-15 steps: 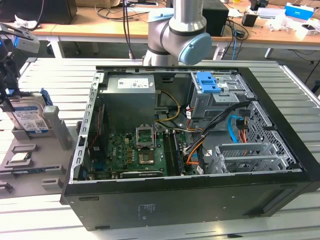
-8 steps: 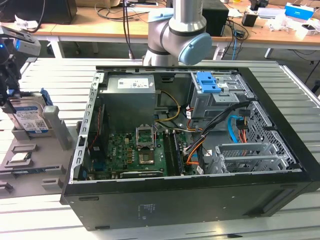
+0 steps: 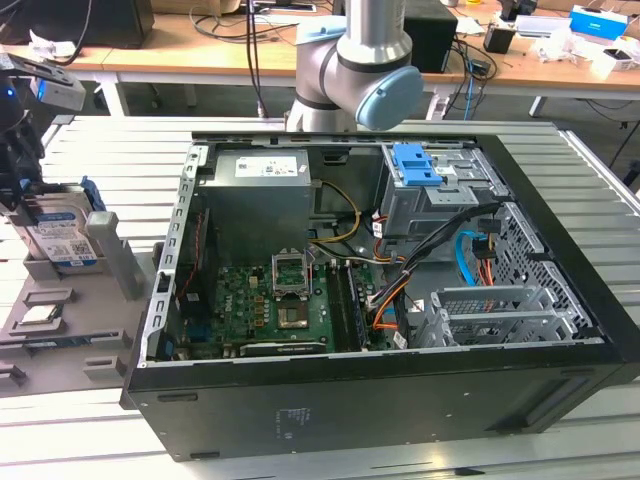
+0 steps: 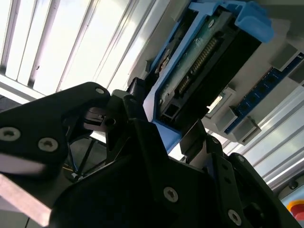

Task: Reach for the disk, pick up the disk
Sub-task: 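Pick up the disk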

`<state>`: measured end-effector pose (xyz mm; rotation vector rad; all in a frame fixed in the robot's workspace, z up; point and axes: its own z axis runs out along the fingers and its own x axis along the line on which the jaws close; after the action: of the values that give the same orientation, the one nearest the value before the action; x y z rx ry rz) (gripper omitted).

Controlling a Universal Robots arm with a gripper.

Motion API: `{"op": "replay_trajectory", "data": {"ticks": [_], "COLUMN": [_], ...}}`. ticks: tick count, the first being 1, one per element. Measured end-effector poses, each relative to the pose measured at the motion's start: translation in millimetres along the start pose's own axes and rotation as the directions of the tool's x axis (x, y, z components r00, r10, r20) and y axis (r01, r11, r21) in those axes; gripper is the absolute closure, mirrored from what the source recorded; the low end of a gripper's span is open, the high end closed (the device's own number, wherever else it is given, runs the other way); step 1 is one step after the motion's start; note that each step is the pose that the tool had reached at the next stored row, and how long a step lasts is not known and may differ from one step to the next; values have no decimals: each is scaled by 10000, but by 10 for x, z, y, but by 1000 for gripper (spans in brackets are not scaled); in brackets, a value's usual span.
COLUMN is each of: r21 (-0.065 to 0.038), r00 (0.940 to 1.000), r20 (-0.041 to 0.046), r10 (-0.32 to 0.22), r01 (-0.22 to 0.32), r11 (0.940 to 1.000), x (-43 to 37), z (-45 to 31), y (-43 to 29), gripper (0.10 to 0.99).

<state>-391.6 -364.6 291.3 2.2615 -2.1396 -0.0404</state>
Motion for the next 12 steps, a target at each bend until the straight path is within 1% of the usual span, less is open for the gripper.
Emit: {"op": "replay_trajectory", "data": {"ticks": [1, 4, 7, 8, 10, 12], "r21": [0, 1, 1, 1, 1, 0], "r00": [9999, 9999, 9999, 9999, 9999, 9999], "r20": [-4, -4, -5, -5, -8, -4], "r10": [-107, -110, -111, -110, -110, -111], "r01": [107, 110, 111, 111, 110, 111], "r11": [9999, 9999, 9999, 9999, 9999, 9999], "x": [-2, -4, -4, -4, -4, -5], "z": [7, 38, 42, 42, 43, 44], "y": [-1, 12, 16, 16, 17, 18], "gripper": [541, 541, 541, 561, 690, 690]}}
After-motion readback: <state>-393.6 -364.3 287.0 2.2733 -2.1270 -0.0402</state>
